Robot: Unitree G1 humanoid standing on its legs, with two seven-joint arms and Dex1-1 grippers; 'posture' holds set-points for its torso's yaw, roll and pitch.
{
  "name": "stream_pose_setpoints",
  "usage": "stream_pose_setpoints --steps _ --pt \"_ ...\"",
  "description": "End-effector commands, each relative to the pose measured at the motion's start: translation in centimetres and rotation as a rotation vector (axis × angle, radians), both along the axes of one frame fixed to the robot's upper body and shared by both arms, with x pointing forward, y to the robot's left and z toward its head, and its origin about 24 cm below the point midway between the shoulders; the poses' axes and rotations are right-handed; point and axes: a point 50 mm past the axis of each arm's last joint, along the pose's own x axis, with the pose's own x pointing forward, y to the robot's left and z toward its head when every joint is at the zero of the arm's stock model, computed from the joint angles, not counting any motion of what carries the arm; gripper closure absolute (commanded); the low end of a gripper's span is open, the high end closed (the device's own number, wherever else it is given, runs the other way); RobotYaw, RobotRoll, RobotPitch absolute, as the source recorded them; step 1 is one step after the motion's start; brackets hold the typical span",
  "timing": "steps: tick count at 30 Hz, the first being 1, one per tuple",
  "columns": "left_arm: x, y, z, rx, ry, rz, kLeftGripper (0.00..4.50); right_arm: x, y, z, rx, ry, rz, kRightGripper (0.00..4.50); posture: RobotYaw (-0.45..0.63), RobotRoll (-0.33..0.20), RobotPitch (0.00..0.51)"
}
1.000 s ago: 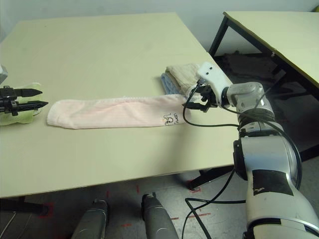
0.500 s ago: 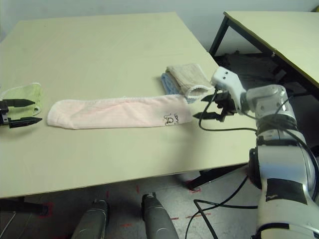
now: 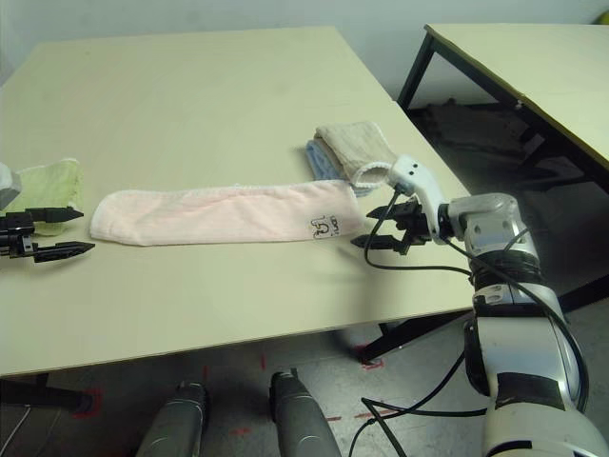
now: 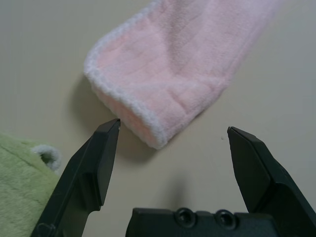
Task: Fold the towel and set it aside.
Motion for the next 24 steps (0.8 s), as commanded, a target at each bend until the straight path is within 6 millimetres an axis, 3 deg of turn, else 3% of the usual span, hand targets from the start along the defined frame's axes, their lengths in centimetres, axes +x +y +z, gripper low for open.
stream_pose_setpoints --steps 1,8,12,15,22,24 --pt "-0.3 0.1 -1.0 0.012 0.028 0.012 0.06 0.0 0.2 -0.5 0.024 -0.018 -0.025 0.00 0.02 0.000 0.187" --pt "-0.2 -0.4 -1.8 -0.019 0.039 0.012 0.06 0.1 0.3 -1.0 -0.028 -0.029 -0.042 0.00 0.02 0.000 0.185" --pt "-0.1 -0.8 -2.3 -0.013 0.058 -0.005 0.98 0.0 0.2 -1.1 -0.034 -0.010 -0.037 0.15 0.02 0.000 0.187" --pt "0.0 -0.9 -2.3 -0.019 0.061 -0.009 2.01 -0.1 0.0 -1.0 -0.032 -0.007 -0.042 0.83 0.02 0.000 0.187" --pt "0.0 -0.9 -2.2 -0.018 0.062 -0.013 4.37 -0.1 0.1 -0.7 0.006 -0.018 -0.027 3.29 0.01 0.000 0.181" --pt "-0.1 -0.8 -2.1 -0.018 0.062 -0.014 4.50 -0.1 0.1 -0.6 0.010 -0.022 -0.025 4.05 0.01 0.000 0.181"
